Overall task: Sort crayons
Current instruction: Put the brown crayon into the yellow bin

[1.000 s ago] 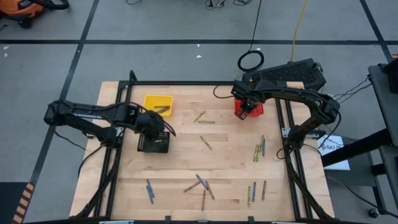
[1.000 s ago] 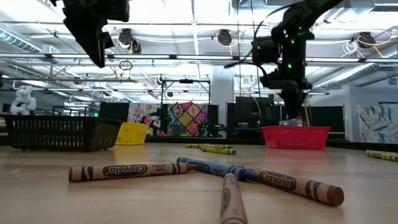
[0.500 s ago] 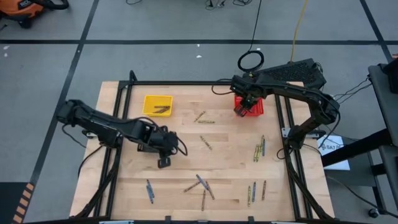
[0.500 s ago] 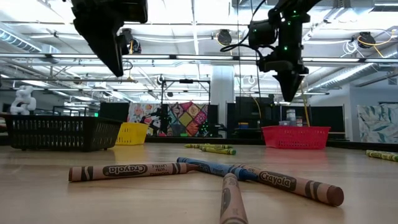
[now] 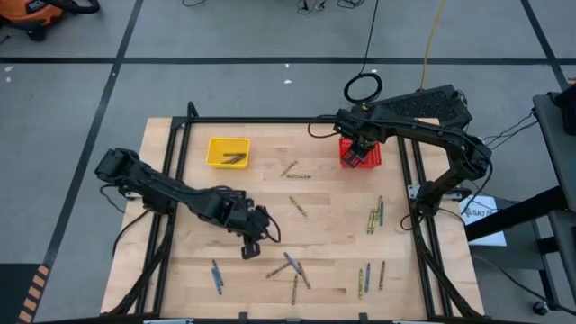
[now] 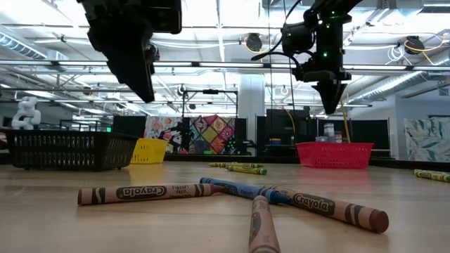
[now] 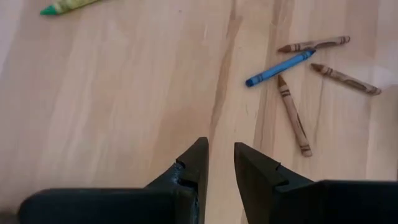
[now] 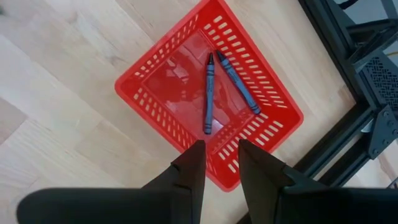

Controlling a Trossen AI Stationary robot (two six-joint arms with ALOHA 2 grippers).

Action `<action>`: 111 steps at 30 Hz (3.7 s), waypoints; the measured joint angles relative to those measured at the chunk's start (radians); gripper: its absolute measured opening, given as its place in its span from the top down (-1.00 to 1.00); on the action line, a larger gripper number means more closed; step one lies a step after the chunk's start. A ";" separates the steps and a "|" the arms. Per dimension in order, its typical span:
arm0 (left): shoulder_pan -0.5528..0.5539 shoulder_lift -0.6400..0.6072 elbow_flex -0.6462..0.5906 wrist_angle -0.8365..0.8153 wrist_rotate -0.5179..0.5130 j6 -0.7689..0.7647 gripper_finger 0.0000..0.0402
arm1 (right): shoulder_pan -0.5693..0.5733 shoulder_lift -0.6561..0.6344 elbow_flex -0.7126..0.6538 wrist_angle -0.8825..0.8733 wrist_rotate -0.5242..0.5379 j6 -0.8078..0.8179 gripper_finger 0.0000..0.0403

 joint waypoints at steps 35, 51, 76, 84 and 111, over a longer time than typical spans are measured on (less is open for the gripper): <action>-0.101 0.163 0.176 0.111 -0.026 -0.156 0.60 | 0.005 0.000 0.000 0.000 -0.002 0.119 0.59; -0.163 0.379 0.338 0.008 -0.047 -0.228 0.61 | 0.080 0.001 0.000 -0.087 -0.003 0.181 0.59; -0.189 0.499 0.339 0.014 -0.026 -0.315 0.60 | 0.085 0.000 0.000 -0.066 -0.002 0.174 0.59; -0.190 0.502 0.342 -0.034 -0.052 -0.285 0.68 | 0.085 0.000 0.000 -0.064 -0.002 0.173 0.59; -0.210 0.514 0.460 -0.238 0.046 -0.126 1.00 | 0.085 0.000 0.000 -0.056 -0.002 0.154 0.59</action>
